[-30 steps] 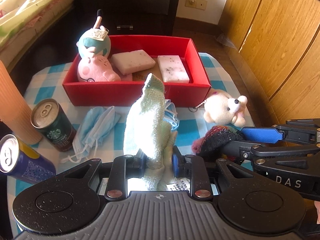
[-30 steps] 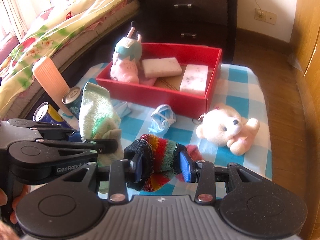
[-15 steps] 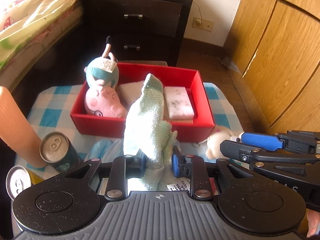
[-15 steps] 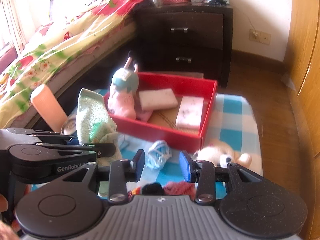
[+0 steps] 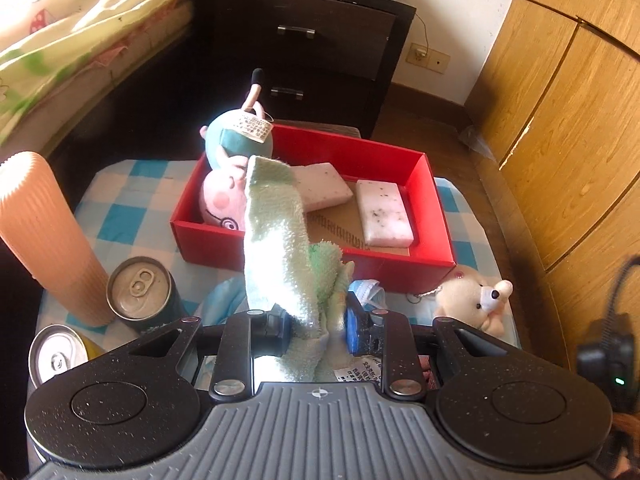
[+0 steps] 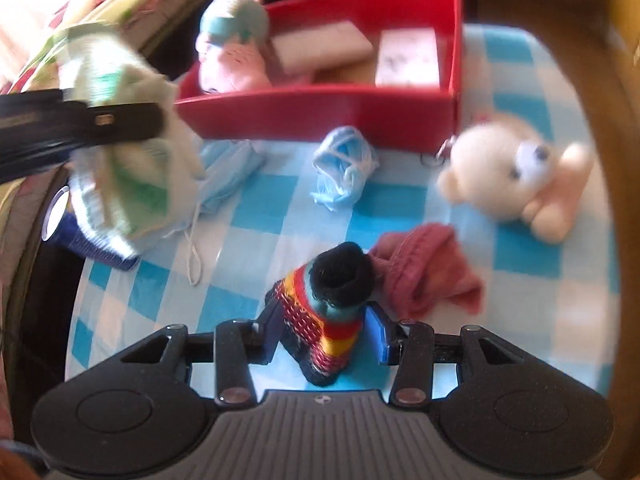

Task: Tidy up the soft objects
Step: 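Lift and carry the towel and striped sock toward the red box with both grippers, then open the left gripper over the box while the right gripper drops the striped sock in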

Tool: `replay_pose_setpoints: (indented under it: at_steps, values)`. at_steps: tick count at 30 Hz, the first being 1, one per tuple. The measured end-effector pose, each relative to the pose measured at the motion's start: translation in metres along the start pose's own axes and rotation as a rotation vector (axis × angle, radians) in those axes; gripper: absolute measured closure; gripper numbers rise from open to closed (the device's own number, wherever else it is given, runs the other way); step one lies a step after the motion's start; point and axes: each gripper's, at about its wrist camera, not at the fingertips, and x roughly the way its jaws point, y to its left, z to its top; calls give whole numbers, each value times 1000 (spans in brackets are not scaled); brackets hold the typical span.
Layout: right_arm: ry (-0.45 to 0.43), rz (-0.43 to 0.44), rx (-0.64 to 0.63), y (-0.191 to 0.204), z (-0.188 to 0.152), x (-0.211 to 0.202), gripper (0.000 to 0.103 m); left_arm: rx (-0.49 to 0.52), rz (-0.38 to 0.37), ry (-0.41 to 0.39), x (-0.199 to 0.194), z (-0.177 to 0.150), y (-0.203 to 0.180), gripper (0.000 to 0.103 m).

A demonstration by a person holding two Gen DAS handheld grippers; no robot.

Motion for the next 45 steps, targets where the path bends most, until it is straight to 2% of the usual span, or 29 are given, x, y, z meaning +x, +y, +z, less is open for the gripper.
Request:
replay_pose_setpoints:
  at_steps: [5,9,13,21,26,31,39,45]
  values:
    - [-23,-22,-44,17,2,23,82,-1,-3,14,1,-3,4,75]
    - [-24,-72,-124,30,-3,35,90,-7,5,12,-3,-4,11,75]
    - [-44,-33,-140,32,-3,19,103,-8,20,13,-5,-6,17,75]
    - [-163,28,-115,30,5,-33,103,3,20,8,-8,-6,12,75]
    - [-257,11,-123,34,16,-60,103,27,26,-14,-7,1,1,75]
    - [-345,-14,-97,30,37,-78,103,26,31,-59,-3,22,-9,75]
    - [-423,-42,-27,13,80,-81,103,0,37,-106,22,58,-17,75]
    - [-444,-79,-25,3,112,-67,103,-9,52,-91,56,76,-20,75]
